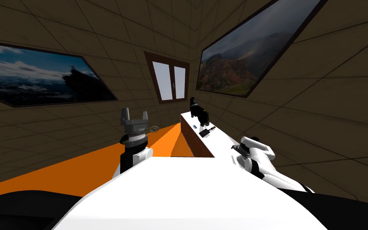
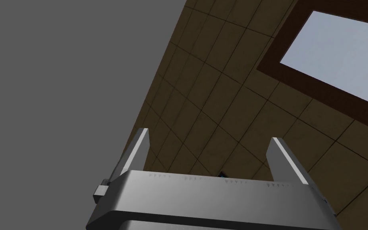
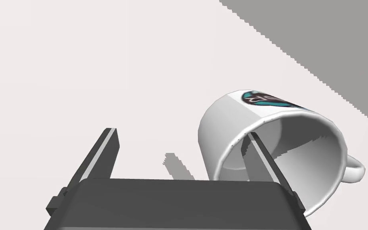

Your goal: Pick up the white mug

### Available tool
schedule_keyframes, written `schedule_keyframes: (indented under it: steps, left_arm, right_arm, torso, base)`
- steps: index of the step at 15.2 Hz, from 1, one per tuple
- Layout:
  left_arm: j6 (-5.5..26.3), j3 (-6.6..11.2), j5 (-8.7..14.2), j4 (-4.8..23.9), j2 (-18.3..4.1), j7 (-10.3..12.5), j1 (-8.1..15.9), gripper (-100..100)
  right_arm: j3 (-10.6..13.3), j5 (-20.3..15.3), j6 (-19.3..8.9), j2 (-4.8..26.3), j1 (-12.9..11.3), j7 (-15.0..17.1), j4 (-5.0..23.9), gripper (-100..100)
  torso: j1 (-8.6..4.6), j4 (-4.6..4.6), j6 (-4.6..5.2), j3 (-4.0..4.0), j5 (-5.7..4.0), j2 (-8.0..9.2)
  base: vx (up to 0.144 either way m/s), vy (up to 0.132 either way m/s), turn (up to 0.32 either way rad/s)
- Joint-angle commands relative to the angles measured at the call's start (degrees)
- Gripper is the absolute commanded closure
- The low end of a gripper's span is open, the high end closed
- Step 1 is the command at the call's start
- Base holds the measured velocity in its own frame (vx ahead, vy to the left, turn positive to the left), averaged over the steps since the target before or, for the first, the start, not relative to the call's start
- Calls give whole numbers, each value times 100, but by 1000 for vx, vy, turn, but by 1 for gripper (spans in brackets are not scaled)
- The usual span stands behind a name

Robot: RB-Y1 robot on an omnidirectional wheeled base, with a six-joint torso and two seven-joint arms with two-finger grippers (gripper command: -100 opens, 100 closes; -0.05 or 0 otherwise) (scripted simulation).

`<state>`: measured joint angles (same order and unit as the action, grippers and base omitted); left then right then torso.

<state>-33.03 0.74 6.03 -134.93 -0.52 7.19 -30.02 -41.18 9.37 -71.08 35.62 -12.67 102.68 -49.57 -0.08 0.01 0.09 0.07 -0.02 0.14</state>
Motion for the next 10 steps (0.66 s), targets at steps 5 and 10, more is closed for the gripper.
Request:
schedule_keyframes:
  steps: [5,10]
  left_arm:
    - [0,1,0,0,0,0,-2,0]
    - [0,0,0,0,0,0,-1,0]
  right_arm:
    - [57,4,-85,-2,-54,-10,-77,100]
    - [131,6,-212,-2,-124,-15,-190,100]
  torso:
    - [12,2,-4,-3,1,-8]
    - [23,-1,-13,-7,6,-13]
  base:
    - [1,2,-86]
    - [8,14,-54]
